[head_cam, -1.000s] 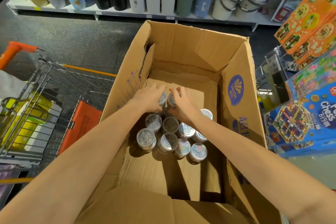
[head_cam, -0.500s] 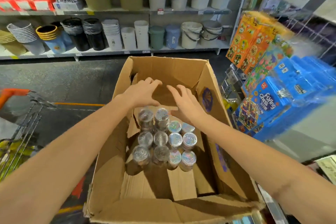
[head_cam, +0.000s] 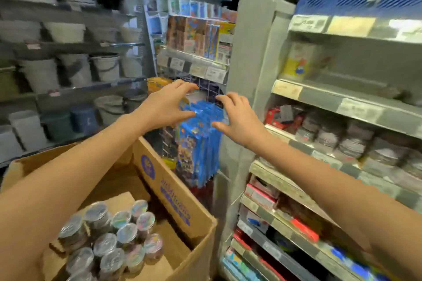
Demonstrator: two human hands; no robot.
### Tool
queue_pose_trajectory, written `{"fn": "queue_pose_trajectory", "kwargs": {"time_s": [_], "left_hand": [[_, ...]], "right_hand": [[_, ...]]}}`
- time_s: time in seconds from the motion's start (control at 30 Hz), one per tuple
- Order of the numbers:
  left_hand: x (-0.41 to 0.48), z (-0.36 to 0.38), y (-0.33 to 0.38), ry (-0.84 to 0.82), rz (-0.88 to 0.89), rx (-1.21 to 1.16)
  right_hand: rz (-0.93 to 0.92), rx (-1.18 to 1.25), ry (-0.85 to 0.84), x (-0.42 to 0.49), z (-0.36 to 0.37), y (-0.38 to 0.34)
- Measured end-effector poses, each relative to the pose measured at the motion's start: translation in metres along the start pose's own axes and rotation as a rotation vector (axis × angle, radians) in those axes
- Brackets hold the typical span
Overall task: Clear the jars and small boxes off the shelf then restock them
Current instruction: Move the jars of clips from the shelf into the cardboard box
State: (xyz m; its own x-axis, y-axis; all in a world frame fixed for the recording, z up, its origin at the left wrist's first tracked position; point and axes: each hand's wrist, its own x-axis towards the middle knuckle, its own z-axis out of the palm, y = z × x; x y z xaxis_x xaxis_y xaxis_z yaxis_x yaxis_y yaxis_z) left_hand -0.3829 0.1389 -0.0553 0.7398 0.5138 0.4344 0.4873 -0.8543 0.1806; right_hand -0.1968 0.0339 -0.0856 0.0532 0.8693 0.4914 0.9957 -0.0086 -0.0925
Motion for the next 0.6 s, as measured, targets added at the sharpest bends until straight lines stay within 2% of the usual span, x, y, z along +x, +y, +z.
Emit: {"fn": "queue_pose_trajectory", "kwargs": {"time_s": [0.1,0.2,0.33,0.6], "left_hand": [[0.041,0.011,0.055,0.07,0.189,-0.068],[0.076,0.026,0.118,0.073,0.361,-0.127],[0.115,0.048,0.189,0.062,0.496,-0.204],[0.176,0.087,0.312,-0.008,0.658,-0.323]], "right_hand": [[0.1,-0.1,0.067,-0.03,-0.047,0.048],[0.234,-0.179,0.138,-0.064,-0.093,0.089],[0.409,-0.293,0.155,-0.108,-0.139,0.13],[0.661,-0.488,0.177,-0.179,-0.2,0.188]]}}
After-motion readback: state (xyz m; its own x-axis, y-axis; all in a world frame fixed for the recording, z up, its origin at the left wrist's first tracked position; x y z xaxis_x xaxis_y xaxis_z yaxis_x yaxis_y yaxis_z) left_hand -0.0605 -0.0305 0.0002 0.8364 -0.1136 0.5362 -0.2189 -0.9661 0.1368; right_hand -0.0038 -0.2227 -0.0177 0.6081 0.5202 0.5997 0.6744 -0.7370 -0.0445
